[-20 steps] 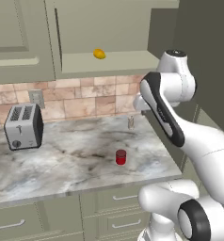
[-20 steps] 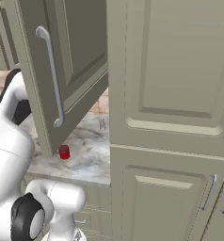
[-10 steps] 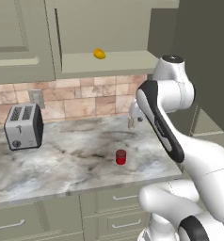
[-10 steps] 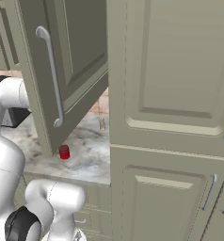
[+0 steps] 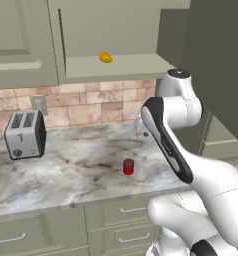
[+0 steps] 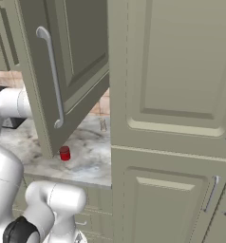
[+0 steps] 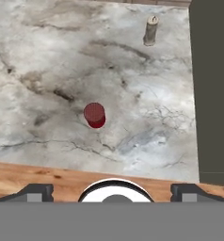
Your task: Pick the jam and cereal from the counter and place them in the cabinets closest to them.
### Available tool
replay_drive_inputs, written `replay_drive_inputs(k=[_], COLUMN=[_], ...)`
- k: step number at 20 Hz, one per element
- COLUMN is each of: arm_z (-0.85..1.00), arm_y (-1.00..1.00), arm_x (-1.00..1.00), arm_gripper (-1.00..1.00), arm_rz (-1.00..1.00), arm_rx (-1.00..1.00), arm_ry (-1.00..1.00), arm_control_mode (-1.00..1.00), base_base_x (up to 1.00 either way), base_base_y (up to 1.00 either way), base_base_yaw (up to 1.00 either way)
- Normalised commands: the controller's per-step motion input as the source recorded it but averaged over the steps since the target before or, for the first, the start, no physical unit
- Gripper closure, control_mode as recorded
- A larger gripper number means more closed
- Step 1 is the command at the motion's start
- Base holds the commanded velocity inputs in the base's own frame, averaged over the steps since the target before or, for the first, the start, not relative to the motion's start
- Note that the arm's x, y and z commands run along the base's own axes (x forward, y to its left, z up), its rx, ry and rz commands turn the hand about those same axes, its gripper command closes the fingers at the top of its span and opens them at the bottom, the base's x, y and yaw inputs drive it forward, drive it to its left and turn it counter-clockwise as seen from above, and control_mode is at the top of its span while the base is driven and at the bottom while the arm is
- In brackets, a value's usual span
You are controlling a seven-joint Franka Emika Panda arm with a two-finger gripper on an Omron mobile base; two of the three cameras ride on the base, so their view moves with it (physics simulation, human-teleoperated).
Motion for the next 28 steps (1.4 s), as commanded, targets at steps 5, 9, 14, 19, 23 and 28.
replay_drive_inputs(k=[5,9,14,19,23,28], arm_z=[-0.25,-0.25,-0.28,-0.31,-0.37,-0.40], arm_y=[0.11,0.13,0.10,0.07,0.04,0.03], arm_x=[0.18,0.20,0.17,0.13,0.11,0.11], arm_gripper=[-1.00,-1.00,-1.00,-1.00,-1.00,-1.00], arm_rz=[0.00,0.00,0.00,0.00,0.00,0.00], arm_rx=[-0.02,-0.02,-0.01,-0.02,-0.03,-0.02], arm_ry=[0.00,0.00,0.00,0.00,0.00,0.00], arm_control_mode=[-1.00,-1.00,-1.00,-1.00,-1.00,-1.00], base_base_x=[0.00,0.00,0.00,0.00,0.00,0.00], base_base_y=[0.00,0.00,0.00,0.00,0.00,0.00], base_base_yaw=[0.00,0.00,0.00,0.00,0.00,0.00])
